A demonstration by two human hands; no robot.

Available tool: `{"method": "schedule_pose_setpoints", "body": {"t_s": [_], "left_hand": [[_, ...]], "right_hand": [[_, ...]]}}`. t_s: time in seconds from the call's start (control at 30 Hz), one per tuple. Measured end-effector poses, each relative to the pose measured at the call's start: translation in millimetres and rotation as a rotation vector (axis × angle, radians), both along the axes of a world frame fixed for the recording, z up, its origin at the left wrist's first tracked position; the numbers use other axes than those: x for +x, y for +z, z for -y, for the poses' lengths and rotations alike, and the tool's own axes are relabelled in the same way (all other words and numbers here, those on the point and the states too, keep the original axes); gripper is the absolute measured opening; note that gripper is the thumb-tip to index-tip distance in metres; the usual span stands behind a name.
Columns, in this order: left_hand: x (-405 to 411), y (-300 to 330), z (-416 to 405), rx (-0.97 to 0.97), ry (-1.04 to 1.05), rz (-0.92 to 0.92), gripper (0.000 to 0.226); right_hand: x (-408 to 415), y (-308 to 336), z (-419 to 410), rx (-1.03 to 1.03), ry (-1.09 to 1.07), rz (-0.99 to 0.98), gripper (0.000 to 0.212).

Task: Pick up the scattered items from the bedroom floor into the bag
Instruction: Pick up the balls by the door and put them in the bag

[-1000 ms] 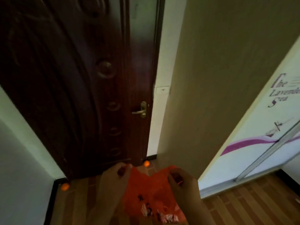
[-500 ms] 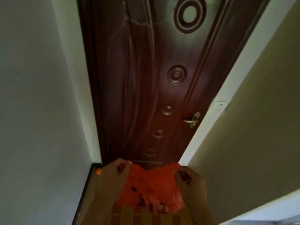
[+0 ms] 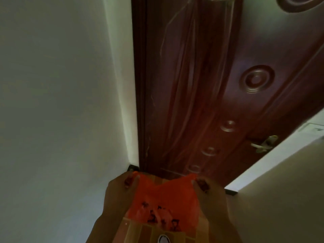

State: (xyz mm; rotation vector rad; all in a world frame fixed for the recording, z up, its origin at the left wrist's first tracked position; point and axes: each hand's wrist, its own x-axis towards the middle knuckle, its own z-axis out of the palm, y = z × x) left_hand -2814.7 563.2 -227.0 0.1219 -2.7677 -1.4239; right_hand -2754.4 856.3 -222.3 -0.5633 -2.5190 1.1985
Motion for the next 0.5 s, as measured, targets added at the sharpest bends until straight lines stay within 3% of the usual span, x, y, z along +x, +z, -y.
{"method": "schedule_pose_setpoints", "body": {"t_s": [0.3,0.5], "left_hand": [[-68,-42,3,-0.076,0.055,0.152,0.015],[-99,-90,26,-0.088,0.033,0.229,0.015]], "right_hand": [[-110,-65,-13,-0.096,0.134,0.106,0.015],[-145,-103,12,-0.094,0.171,0.228,0.003]]}}
